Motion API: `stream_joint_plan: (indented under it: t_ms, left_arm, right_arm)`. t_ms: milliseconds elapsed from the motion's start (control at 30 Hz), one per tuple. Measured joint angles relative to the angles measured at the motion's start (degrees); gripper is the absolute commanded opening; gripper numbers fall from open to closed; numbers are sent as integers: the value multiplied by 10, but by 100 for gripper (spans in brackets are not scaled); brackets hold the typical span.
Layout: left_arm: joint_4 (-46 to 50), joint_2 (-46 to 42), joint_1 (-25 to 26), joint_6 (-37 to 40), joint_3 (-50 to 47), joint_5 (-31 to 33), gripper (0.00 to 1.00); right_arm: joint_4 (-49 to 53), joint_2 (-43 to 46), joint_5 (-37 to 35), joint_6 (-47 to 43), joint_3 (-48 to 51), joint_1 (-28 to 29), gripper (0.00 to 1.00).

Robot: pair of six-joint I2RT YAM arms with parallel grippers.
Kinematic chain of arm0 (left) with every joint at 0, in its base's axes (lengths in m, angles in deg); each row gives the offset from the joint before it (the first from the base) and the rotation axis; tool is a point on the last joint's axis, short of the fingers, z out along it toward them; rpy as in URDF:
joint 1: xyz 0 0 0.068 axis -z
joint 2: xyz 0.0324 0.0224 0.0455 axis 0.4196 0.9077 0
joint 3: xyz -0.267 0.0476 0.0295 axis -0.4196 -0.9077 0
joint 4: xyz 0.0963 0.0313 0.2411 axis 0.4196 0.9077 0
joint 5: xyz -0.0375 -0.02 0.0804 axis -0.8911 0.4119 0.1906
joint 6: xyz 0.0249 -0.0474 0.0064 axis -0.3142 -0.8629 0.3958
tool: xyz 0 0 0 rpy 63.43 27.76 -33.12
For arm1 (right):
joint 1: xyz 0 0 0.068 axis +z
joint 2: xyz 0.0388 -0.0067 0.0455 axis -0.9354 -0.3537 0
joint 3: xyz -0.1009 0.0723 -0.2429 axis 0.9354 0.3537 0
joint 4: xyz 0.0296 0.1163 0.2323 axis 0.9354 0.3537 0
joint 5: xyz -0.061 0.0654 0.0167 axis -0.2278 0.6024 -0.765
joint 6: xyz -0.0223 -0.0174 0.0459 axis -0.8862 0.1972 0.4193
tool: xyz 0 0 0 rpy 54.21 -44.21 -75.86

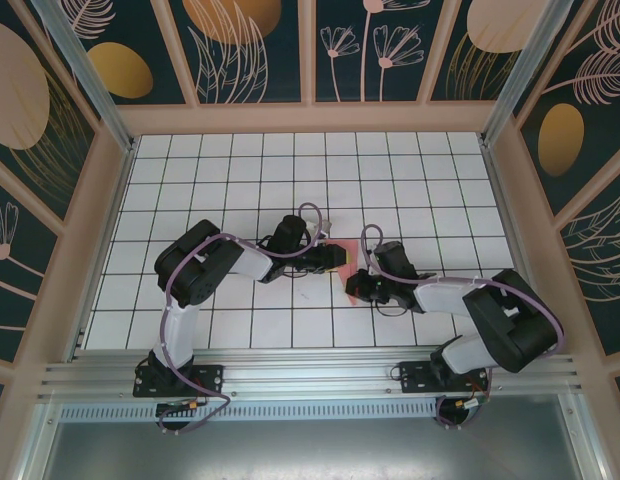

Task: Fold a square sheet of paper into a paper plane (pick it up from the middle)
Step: Fold the wing for the fifth time at the center of the table.

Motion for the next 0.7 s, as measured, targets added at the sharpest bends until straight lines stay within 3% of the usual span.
stream_joint_plan:
  t_ms: [200, 467, 700]
  left_arm:
    - [8, 0, 0, 2, 4, 0, 43]
    - [21, -1, 0, 6, 8, 0, 42]
    - [35, -1, 0, 8, 15, 0, 42]
  right_arm:
    - [-10, 10, 3, 8, 10, -3, 0]
    - [26, 93, 26, 7, 8, -4, 1]
    - [27, 78, 52, 7, 5, -3, 1]
